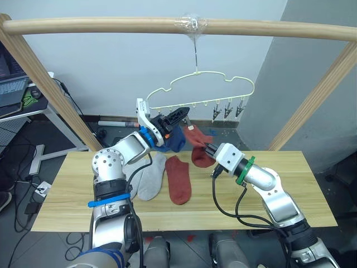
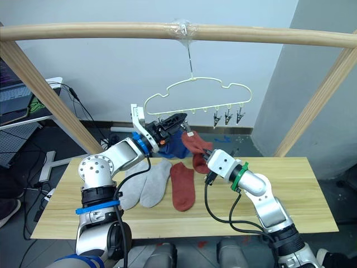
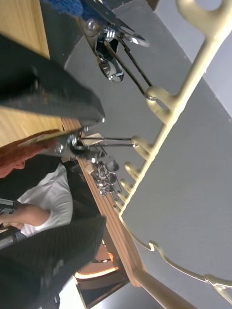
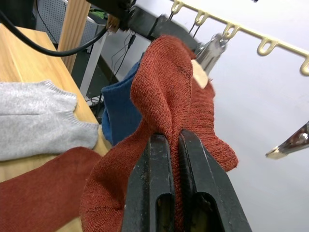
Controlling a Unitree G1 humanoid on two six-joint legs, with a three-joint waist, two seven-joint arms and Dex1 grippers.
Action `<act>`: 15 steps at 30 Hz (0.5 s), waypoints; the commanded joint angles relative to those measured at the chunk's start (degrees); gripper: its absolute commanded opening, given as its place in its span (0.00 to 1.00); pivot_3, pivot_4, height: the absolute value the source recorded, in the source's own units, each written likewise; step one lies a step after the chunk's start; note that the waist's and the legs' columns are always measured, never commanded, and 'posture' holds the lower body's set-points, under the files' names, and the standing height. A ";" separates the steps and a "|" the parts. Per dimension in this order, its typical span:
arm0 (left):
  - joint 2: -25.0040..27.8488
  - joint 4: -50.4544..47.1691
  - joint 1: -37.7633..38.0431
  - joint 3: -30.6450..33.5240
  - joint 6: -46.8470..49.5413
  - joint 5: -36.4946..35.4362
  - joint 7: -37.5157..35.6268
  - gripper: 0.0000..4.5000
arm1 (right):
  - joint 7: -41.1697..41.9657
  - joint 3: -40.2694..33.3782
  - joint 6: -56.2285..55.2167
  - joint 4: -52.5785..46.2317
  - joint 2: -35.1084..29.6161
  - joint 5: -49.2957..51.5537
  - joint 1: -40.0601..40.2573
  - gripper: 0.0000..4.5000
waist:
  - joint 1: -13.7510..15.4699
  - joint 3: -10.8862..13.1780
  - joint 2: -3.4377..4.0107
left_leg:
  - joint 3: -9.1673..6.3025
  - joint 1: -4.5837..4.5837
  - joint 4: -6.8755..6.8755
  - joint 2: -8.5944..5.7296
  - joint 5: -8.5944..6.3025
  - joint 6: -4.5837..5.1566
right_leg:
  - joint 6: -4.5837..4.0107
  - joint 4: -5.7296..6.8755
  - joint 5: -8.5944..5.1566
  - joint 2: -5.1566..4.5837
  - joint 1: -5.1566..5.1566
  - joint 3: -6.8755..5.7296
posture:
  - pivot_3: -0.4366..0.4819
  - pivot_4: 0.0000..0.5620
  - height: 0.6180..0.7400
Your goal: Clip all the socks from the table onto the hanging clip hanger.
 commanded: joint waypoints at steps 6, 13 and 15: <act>6.72 -12.63 9.61 1.59 7.23 -8.23 6.28 1.00 | -0.79 -2.35 3.49 5.89 6.27 6.13 -3.17 0.18 | 0.01 0.00 0.00 | -0.02 0.04 -0.04 0.02 0.00 0.00 | -0.02 0.04 0.00 0.00 0.00 0.01 | 0.54 0.27 1.00; 9.70 -19.92 15.81 -0.03 6.05 -10.50 7.13 1.00 | -0.13 -3.77 6.24 7.88 6.32 8.28 -2.08 0.74 | 1.86 0.00 -0.01 | -0.03 -0.01 0.00 0.00 0.00 0.00 | -0.31 0.01 -0.16 -0.01 0.00 -0.01 | 0.56 0.28 1.00; 13.55 -23.45 17.54 -3.14 3.72 -5.29 2.90 1.00 | -1.89 -5.80 10.90 5.86 7.36 10.45 -0.60 0.90 | 2.15 0.00 -0.01 | -0.03 -0.01 0.00 0.00 0.00 0.00 | -0.33 0.01 -0.17 -0.01 0.00 -0.01 | 0.58 0.29 1.00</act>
